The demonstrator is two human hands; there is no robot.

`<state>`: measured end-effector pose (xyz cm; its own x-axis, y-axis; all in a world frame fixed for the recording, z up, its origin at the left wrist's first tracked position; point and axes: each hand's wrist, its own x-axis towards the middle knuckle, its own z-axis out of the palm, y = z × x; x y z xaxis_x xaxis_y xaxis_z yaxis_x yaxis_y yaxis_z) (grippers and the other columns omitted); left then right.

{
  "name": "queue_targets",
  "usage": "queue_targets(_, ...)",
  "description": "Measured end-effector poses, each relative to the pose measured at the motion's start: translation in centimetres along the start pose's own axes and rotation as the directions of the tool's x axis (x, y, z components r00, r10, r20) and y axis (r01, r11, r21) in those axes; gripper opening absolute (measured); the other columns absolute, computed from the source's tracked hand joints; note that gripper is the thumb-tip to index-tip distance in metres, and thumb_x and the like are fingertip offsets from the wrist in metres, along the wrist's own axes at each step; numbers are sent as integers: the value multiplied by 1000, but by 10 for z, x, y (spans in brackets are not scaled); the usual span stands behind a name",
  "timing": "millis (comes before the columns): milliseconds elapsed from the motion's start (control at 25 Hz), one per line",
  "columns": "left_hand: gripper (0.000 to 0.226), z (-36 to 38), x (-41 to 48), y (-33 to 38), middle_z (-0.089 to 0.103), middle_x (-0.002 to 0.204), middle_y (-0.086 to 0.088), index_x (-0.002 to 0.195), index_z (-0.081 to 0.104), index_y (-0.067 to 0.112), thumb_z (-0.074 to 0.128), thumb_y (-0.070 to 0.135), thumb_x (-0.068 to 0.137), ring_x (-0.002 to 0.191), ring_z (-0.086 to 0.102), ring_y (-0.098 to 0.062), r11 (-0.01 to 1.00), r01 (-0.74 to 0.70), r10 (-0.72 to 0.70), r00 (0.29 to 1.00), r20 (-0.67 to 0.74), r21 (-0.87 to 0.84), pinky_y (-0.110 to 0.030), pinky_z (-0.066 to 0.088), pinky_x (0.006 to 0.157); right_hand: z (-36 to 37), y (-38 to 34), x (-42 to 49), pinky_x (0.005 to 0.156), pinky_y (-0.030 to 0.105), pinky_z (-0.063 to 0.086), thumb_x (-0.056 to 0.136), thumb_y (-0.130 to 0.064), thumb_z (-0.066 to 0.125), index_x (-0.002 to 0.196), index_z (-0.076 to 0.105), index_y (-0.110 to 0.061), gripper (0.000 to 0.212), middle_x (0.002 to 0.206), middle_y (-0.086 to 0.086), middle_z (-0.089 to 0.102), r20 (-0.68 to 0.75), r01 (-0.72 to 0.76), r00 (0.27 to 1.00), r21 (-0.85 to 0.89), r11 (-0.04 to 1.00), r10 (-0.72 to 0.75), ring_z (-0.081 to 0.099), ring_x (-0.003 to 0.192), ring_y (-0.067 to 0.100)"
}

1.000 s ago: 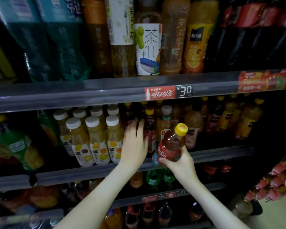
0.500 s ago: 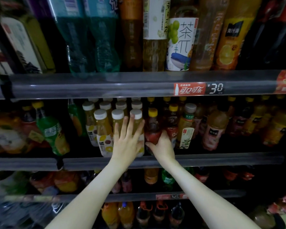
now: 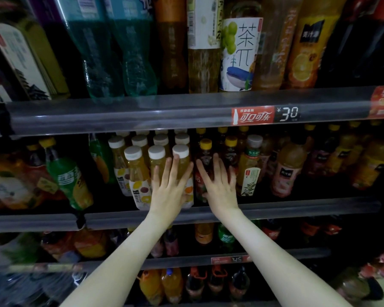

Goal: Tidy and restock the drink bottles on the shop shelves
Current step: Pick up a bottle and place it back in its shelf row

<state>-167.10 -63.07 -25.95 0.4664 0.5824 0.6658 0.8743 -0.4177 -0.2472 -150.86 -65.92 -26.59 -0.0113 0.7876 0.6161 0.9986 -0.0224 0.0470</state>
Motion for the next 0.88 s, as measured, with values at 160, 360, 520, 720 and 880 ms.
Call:
queue_targets(160, 101, -5, 1, 14, 12, 155, -19, 145, 31, 21, 84, 32, 60, 140, 20, -37, 1000, 5, -5, 1000, 17, -8, -57, 11, 111, -8, 12, 0, 111, 51, 13, 63, -25, 83, 150, 21, -25, 107, 152, 16, 21, -50, 85, 995, 70, 994, -81, 24, 138, 31)
queue_targets(360, 94, -18, 8, 43, 16, 153, -21, 146, 29, 21, 80, 32, 67, 140, 19, -38, 997, -11, 16, 998, 58, -82, -58, 14, 109, -25, 70, -16, 105, 59, 30, 76, -16, 76, 144, 19, -18, 89, 144, 24, 29, -105, -296, 927, 382, 875, 359, 29, 133, 41)
queue_targets(520, 91, -27, 16, 64, 17, 153, -20, 145, 31, 20, 78, 26, 67, 139, 19, -39, 992, -15, 31, 991, 129, -124, -60, 14, 107, -21, 103, 4, 116, 41, 22, 83, -26, 72, 151, -4, -27, 102, 159, 14, 3, 321, -461, 887, 606, 648, 331, 11, 146, 28)
queue_targets(720, 87, -31, 13, 67, 26, 150, -22, 144, 36, 16, 75, 23, 67, 138, 22, -39, 993, -9, 39, 968, 249, -119, -58, 19, 110, -12, 112, 16, 105, 31, 31, 83, -25, 73, 149, 15, -16, 88, 152, 8, 27, 454, -579, 815, 636, 510, 360, 31, 138, 26)
queue_targets(880, 79, -38, 3, 67, 34, 147, -24, 143, 39, 12, 73, 18, 71, 137, 24, -38, 978, -16, 75, 957, 282, -207, -57, 24, 110, -24, 106, 1, 98, 34, 42, 80, -23, 73, 142, 30, -16, 76, 137, 8, 46, 408, -589, 803, 655, 474, 434, 48, 125, 26)
